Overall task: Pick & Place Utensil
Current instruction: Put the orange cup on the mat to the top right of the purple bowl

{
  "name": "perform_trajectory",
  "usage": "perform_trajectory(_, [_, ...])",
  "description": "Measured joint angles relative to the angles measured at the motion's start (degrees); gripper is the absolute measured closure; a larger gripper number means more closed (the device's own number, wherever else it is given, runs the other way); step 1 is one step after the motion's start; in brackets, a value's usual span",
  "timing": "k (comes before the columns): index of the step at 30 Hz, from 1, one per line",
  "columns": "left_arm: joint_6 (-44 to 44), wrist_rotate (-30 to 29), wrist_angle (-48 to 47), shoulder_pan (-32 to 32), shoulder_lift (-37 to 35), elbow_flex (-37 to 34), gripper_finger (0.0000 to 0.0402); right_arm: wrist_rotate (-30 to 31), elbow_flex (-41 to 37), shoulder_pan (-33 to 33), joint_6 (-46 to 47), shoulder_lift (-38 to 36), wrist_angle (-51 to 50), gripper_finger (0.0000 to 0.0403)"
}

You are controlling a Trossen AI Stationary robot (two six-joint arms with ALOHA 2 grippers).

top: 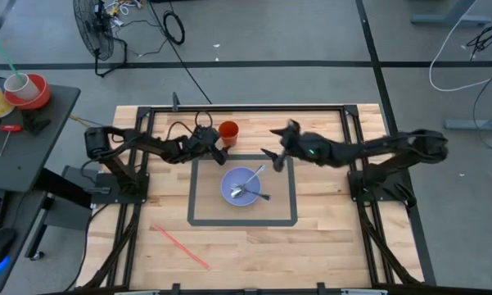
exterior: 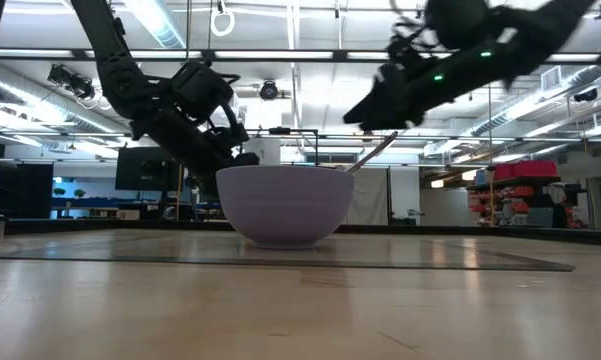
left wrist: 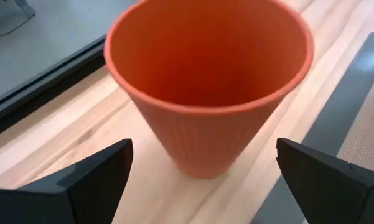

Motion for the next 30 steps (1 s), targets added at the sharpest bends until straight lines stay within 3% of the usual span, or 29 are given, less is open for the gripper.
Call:
perform_trajectory(9, [2.02,-0.31,-14.06,0.08,-6.56,0.03,0.0003,-17.63,19.12,-10.29,-6.91,18.76,-8.59,0.0013])
perform_trajectory(14, [2.14,1.24,-17.58,0.70,-6.97,0.03,0.0003,-19.18,26.13,-11.88,-10.26,28.40,-9.81,0.0012])
perform_trajectory(21, [2.82,0.09,-14.13,2.09,-6.59,0.03,0.0003,-21.50,32.02,-12.89,-11.86,36.39,-8.63,0.0013])
perform_trajectory(25, [4.98,2.56,-10.19,2.49,-6.55,0.03,0.0003,-18.43,33.77,-12.85,-11.99,38.01,-8.74,0.0014])
perform_trajectory(30, [9.27,4.86,-6.46,2.54,-6.53,0.03,0.0003,-19.51,34.04,-13.02,-13.97,37.82,-6.54,0.0014])
